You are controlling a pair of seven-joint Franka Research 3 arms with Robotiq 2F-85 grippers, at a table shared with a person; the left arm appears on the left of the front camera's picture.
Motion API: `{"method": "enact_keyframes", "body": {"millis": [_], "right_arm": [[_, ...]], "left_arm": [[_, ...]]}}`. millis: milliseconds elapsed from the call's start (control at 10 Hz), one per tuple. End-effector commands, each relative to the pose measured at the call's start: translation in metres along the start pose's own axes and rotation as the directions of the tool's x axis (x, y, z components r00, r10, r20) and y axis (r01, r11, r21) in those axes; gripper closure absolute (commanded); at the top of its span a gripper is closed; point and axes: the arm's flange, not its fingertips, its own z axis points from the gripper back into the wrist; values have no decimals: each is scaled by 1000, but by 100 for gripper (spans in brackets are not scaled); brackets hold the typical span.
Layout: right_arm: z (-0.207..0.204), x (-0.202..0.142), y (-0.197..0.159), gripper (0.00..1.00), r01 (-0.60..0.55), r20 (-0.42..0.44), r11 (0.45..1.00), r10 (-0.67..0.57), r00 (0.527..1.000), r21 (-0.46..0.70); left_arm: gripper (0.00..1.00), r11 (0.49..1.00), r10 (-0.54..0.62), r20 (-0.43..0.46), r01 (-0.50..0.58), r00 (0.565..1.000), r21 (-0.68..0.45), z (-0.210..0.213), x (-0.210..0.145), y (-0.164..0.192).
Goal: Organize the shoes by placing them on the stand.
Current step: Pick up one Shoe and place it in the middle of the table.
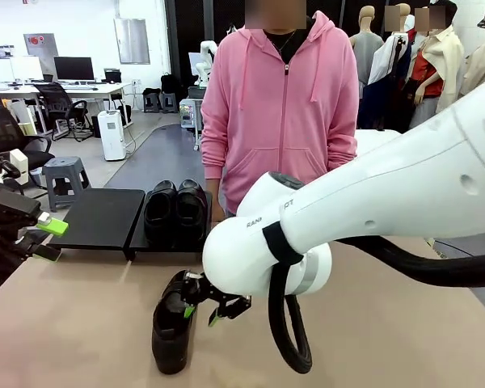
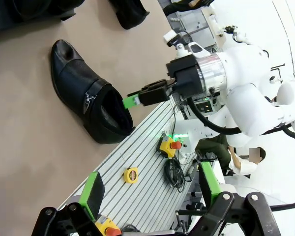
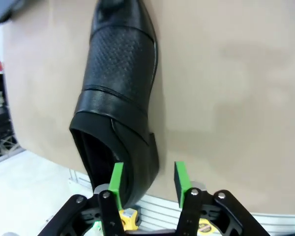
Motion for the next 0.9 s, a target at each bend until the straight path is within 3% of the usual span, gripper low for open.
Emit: {"method": "enact_keyframes", "body": {"millis": [0, 200, 400, 500, 600, 800], "right_arm": [[54, 1, -43, 0, 34, 20, 999, -34, 999, 7], [136, 4, -115, 0, 19, -113, 998, -12, 994, 55], [217, -4, -201, 0, 45, -232, 970, 12, 973, 239], [252, -14, -251, 0, 66, -252, 935, 26, 967, 349], [272, -23, -291, 0, 104, -248, 923, -9, 969, 370], [288, -32, -343, 0, 105, -228, 891, -2, 974, 441]], "left_arm": [[0, 1000, -20, 4, 20, 1000, -12, 1, -1, 1], [0, 1000, -20, 4, 20, 1000, -12, 1, -1, 1], [0, 1000, -20, 4, 20, 1000, -12, 1, -1, 1], [0, 1000, -20, 4, 20, 1000, -12, 1, -1, 1], [0, 1000, -20, 4, 20, 1000, -12, 1, -1, 1], [0, 1000, -20, 4, 20, 1000, -12, 1, -1, 1]]}}
